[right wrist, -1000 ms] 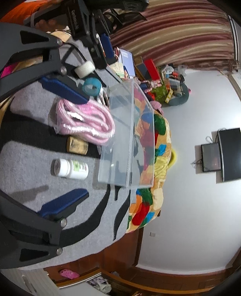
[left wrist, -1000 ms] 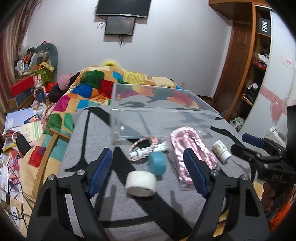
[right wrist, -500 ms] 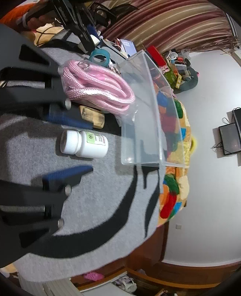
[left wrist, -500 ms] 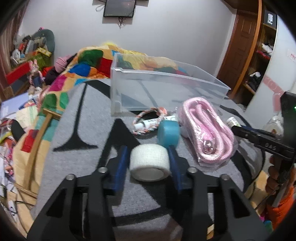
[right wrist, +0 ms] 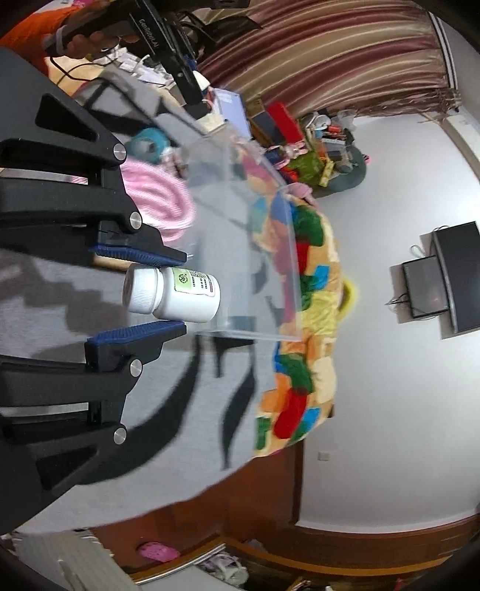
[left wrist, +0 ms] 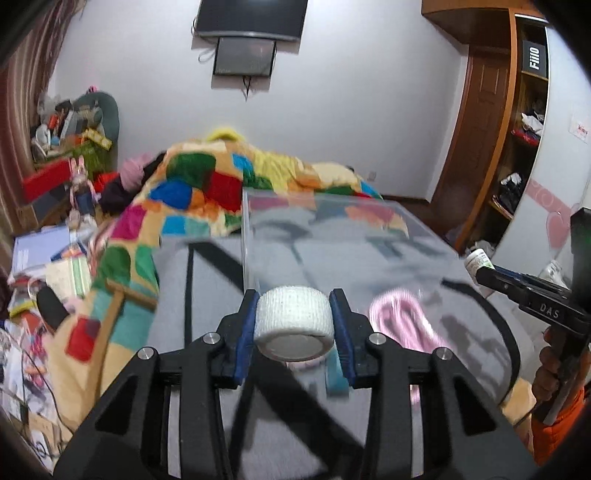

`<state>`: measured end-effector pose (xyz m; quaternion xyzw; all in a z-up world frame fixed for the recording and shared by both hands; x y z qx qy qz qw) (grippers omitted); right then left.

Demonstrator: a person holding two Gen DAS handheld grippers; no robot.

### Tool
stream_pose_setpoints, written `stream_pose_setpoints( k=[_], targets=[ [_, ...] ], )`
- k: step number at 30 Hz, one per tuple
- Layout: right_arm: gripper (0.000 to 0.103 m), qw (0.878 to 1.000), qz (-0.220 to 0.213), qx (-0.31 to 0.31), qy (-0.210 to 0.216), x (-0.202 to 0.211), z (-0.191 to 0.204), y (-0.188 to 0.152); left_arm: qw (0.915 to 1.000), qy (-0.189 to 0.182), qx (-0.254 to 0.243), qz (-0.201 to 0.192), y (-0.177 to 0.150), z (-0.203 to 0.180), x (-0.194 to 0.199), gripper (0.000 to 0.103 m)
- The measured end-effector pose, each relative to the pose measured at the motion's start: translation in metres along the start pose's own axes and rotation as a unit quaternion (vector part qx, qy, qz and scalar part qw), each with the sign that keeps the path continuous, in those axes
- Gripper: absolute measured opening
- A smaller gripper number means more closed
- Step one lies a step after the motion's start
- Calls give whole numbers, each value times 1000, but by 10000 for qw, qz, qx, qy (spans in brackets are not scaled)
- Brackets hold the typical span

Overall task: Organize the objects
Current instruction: 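Put the white tape roll in the box with the left tool while the right places the pill bottle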

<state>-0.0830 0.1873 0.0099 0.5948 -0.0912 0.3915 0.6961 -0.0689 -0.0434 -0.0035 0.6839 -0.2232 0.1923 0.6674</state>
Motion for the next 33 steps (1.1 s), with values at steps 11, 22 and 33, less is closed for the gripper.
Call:
stream_pose_setpoints(
  k=[11, 22, 33],
  targets=[
    [28, 9997, -92, 220, -39, -32, 20, 60, 9994, -167, 23, 288, 54, 5, -61, 38],
    [28, 9945, 930, 463, -99, -112, 21, 61, 9932, -120, -306, 1115, 47, -8, -126, 38],
    [28, 9904, 1101, 823, -165, -112, 31, 49, 9917, -162, -431, 1204, 41, -16, -116, 58]
  ],
)
Point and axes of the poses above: each gripper's, at about its wrist camera, not at the fingertips, and x roughly against the way its jaws point, z to its left, y to its top, the point moved 5 cm from there along -x, roughly the way its jaws point, and after that the axes turned 7 degrees about -x, right-handed, at the moved point
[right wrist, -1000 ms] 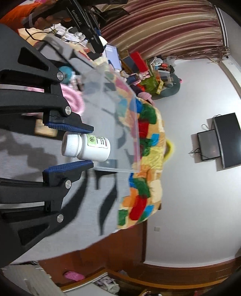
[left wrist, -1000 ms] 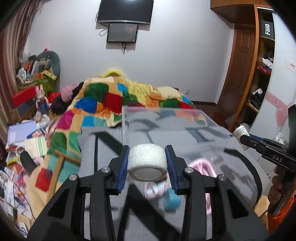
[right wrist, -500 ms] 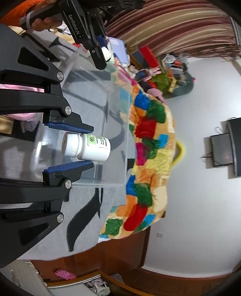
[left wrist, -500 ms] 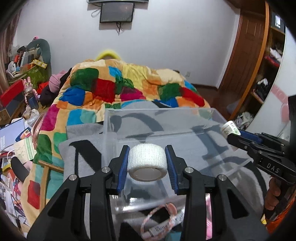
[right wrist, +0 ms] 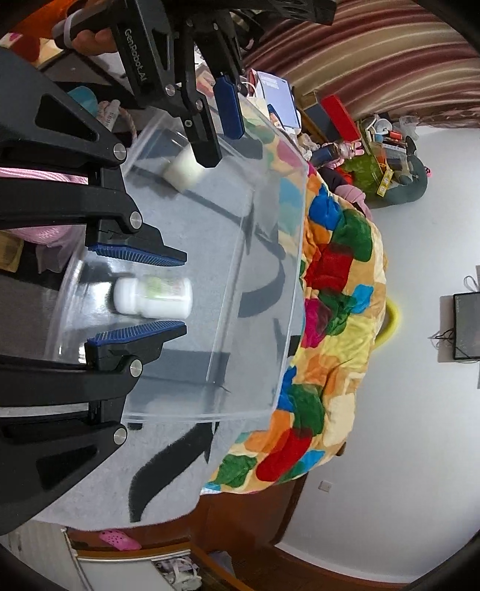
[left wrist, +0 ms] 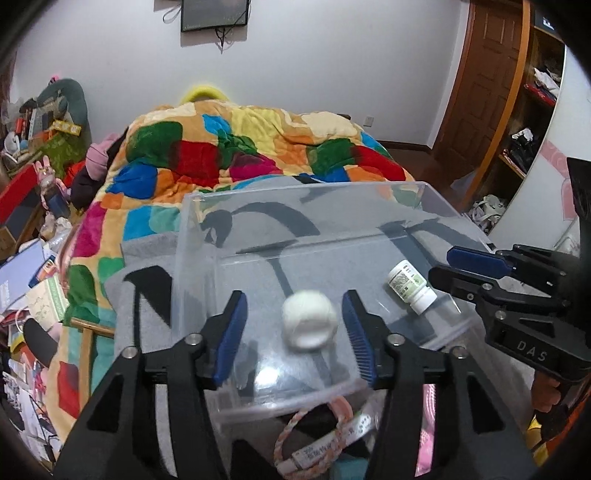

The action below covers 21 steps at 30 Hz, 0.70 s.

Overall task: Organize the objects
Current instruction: 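Put the white tape roll in the box with the left tool while the right places the pill bottle, then put the teal tape roll in the box with the left tool while the right places the wooden block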

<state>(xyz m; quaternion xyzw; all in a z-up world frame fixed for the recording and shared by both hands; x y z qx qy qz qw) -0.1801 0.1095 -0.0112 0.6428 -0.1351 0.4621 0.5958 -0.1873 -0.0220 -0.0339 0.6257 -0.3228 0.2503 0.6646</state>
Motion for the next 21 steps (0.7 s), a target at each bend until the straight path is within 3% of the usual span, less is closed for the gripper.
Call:
stream_pose_setpoints(
  k=[3, 9, 12, 17, 21],
  targets=[
    [31, 10000, -84, 13, 32, 12, 2, -2, 9998, 59, -48, -162, -2, -1, 16, 67],
    [40, 9991, -409, 21, 97, 45, 5, -12, 9988, 195, -119, -425, -13, -4, 49, 69],
    [44, 9985, -526, -4, 117, 60, 3, -22, 9983, 232, -106, -527, -23, -6, 59, 82],
    [45, 9982, -585, -96, 69, 72, -4, -49, 9985, 133, -109, -526, -48, -11, 66, 82],
    [45, 9992, -357, -184, 65, 65, -10, -74, 9992, 56, -60, -386, -68, -14, 61, 82]
  ],
)
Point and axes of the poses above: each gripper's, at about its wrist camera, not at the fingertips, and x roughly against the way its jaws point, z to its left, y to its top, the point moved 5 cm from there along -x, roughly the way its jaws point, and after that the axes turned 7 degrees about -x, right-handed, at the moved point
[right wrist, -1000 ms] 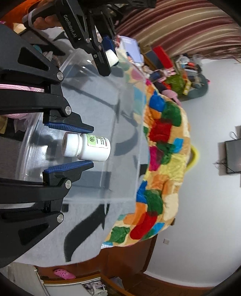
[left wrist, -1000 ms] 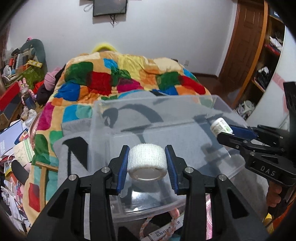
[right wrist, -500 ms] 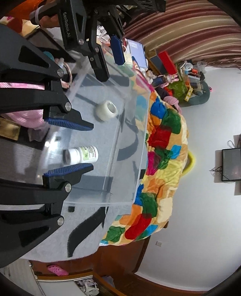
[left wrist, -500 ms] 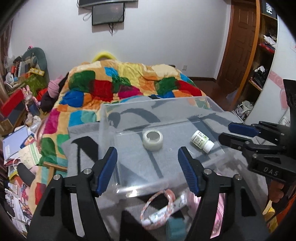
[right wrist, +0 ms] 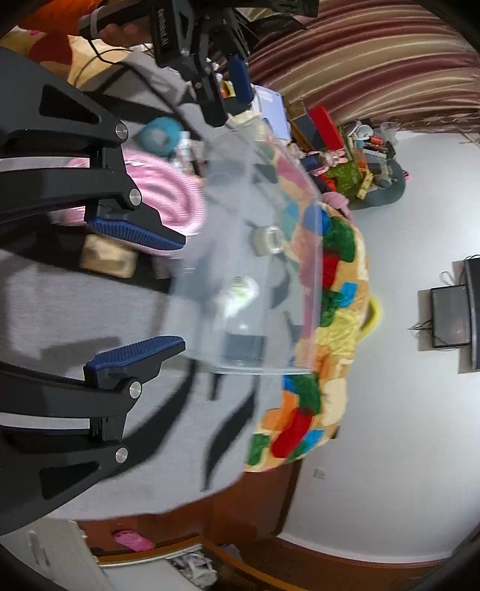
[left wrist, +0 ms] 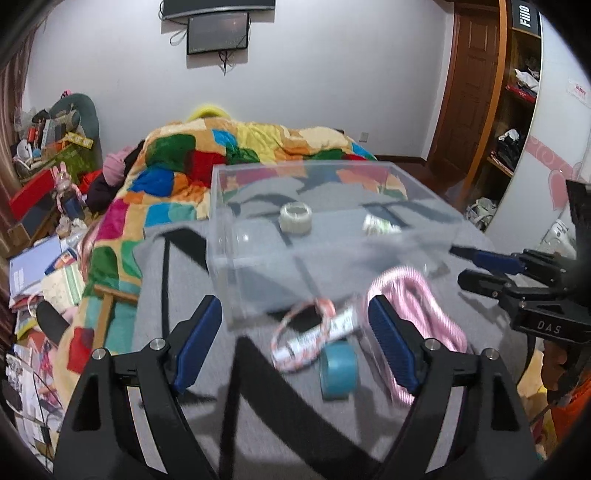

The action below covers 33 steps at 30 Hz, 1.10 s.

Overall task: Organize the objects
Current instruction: 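Put the teal tape roll in the box with the left tool while the right places the wooden block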

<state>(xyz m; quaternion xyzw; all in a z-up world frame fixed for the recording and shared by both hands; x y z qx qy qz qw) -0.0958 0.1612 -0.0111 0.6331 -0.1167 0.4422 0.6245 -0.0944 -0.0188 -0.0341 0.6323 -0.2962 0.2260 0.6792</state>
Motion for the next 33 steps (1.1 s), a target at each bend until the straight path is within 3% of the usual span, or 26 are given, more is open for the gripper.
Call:
stream_pose_setpoints(
  k=[6, 9, 16, 22, 23, 25, 26, 33],
  targets=[
    [45, 9993, 362, -22, 100, -15, 2, -32, 9998, -120, 128, 106, -27, -6, -4, 80],
    [45, 9992, 381, -31, 113, -19, 4, -40, 9996, -184, 104, 187, -35, -11, -8, 67],
    [45, 9984, 508, 26, 237, -21, 5, -46, 9995, -232, 12, 218, -39, -22, -19, 49],
    [44, 9986, 502, 182, 46, -23, 9, -54, 9995, -229, 96, 211, -42, -21, -21, 32],
    [43, 9987, 470, 169, 31, -24, 10, -52, 9994, -241, 120, 206, -42, -21, -21, 30],
    [24, 9988, 456, 166, 37, -29, 11, -49, 9995, -250, 116, 156, -41, -21, -18, 20],
    [22, 9988, 453, 172, 40, -30, 13, -48, 9996, -240, 102, 131, -41, -21, -16, 18],
    [22, 9999, 126, 85, -15, -14, 6, -37, 9996, -248, 147, -56, -34, -15, -5, 18]
  ],
)
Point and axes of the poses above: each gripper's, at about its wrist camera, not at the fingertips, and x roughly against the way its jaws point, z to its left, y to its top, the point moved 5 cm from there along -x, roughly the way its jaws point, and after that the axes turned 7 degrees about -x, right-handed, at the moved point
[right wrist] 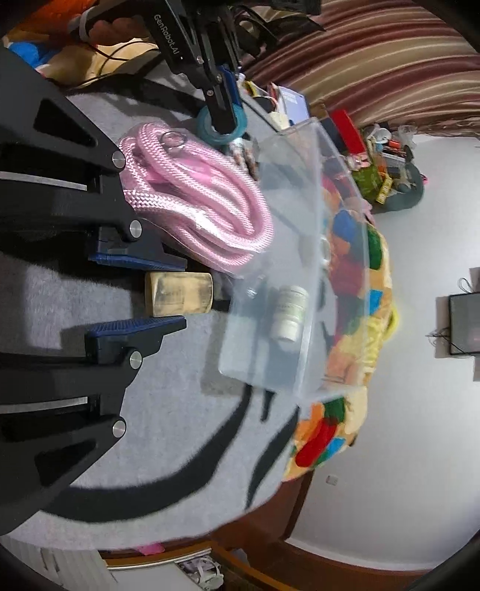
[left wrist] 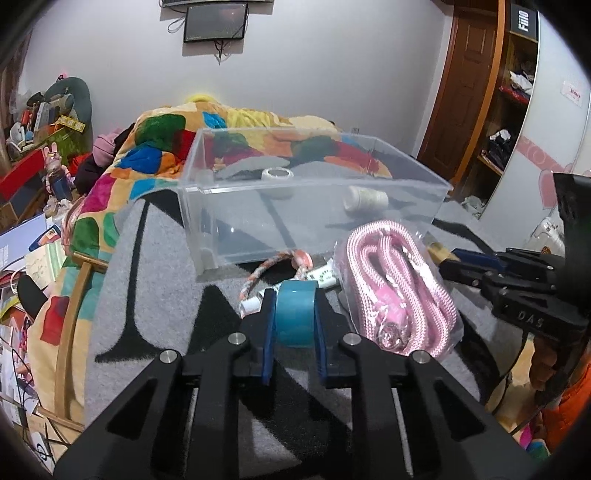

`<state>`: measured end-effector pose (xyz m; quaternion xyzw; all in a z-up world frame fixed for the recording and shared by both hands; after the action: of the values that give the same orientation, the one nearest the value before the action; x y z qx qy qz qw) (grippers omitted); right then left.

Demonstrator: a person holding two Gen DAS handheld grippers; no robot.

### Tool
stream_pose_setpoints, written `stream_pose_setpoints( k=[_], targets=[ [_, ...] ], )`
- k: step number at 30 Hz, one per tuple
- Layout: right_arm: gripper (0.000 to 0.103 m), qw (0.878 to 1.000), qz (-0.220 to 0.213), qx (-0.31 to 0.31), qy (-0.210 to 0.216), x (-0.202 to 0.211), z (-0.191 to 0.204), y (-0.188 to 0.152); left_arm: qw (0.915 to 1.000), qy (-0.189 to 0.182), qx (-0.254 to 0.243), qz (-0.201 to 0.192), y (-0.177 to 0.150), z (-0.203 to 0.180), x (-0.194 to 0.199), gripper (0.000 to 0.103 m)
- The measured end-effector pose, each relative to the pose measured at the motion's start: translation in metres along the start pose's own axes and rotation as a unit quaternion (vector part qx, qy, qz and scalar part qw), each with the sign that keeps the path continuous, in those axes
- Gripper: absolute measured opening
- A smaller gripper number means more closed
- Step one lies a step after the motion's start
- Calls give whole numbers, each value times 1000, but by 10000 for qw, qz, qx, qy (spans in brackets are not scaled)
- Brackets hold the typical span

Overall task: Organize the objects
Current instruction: 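Put the teal tape roll in the box with the left tool while the right places the wooden block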

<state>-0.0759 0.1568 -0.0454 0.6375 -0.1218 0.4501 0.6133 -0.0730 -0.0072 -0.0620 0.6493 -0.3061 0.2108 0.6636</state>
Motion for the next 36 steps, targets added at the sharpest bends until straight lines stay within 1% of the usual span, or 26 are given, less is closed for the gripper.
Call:
stream_pose_setpoints(
  k=[4, 10, 14, 18, 24, 27, 30, 34, 36],
  targets=[
    [22, 9996, -278, -59, 0, 18, -3, 16, 9998, -5, 34, -182, 13, 3, 9, 18],
    [22, 9977, -669, -91, 33, 36, -4, 45, 9986, -17, 100, -515, 45, 13, 22, 18],
    [22, 9967, -813, -37, 54, 36, 3, 67, 9978, 26, 162, -640, 65, 21, 21, 18],
    [22, 9965, -820, -10, 136, 26, 12, 86, 9977, 39, 209, -649, 82, 29, 14, 18],
    [22, 9977, -608, -20, 283, 2, 23, 103, 9985, 183, 104, -500, 96, 34, -6, 18],
    [22, 9990, -386, -4, 213, -16, 27, 107, 9994, 182, 64, -276, 99, 34, -25, 18],
    [22, 9998, -94, 87, 156, -37, 31, 107, 9997, 257, -15, -30, 98, 34, -47, 18],
    [22, 9995, 218, 155, 155, -58, 34, 106, 9994, 267, -96, 188, 97, 33, -63, 18],
    [22, 9993, 283, 151, 174, -62, 33, 106, 9994, 209, -115, 259, 95, 31, -66, 18]
  ],
)
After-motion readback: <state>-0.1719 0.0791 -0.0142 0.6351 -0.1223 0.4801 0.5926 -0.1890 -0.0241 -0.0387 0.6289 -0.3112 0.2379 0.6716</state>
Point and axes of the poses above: each gripper's, at about its wrist camera, not at the fingertips, and x roughly against the way its jaws point, z to its left, y to its top, the point moved 5 cm from there along -x, roughly the way its jaws point, and after that the axes turned 7 degrees about -x, right-handed, at the moved point
